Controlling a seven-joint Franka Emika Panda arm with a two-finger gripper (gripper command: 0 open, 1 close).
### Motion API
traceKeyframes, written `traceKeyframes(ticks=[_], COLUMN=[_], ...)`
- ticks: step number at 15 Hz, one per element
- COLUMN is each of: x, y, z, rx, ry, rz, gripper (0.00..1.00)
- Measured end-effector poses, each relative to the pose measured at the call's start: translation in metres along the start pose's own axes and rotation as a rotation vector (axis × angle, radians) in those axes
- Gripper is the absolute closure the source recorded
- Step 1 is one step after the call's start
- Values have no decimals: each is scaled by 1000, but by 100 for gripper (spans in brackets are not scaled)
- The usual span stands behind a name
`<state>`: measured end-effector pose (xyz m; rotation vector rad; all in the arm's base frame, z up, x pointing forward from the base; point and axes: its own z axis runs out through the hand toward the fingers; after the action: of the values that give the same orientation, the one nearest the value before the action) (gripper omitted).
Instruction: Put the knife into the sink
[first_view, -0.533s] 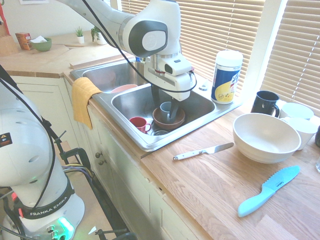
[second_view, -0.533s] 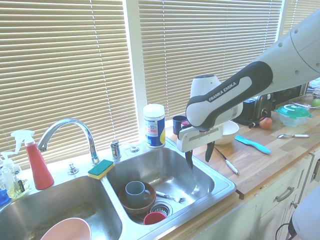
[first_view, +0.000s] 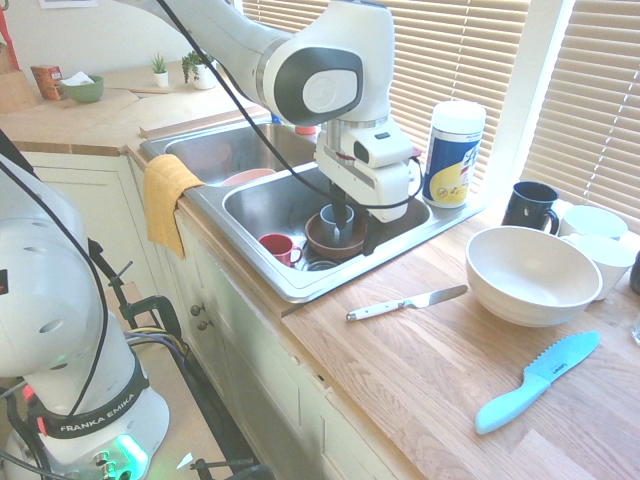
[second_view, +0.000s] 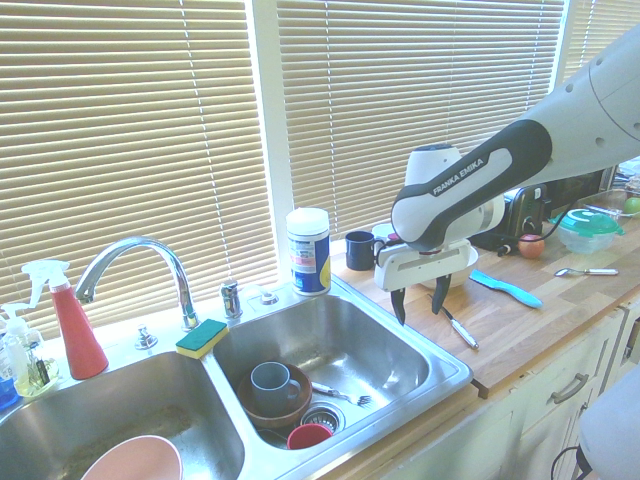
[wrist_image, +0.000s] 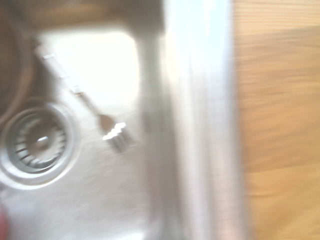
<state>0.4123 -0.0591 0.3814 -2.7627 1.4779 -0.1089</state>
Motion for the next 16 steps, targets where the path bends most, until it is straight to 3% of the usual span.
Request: traceKeyframes(ticks=[7,11,12,16], x=[26,32,33,36], y=[74,92,91,89], z=[40,48,48,58], rx=[-31,-26,-20,-11], ry=[32,41,47,52], rz=[191,229,229,228], gripper=[0,0,100,100])
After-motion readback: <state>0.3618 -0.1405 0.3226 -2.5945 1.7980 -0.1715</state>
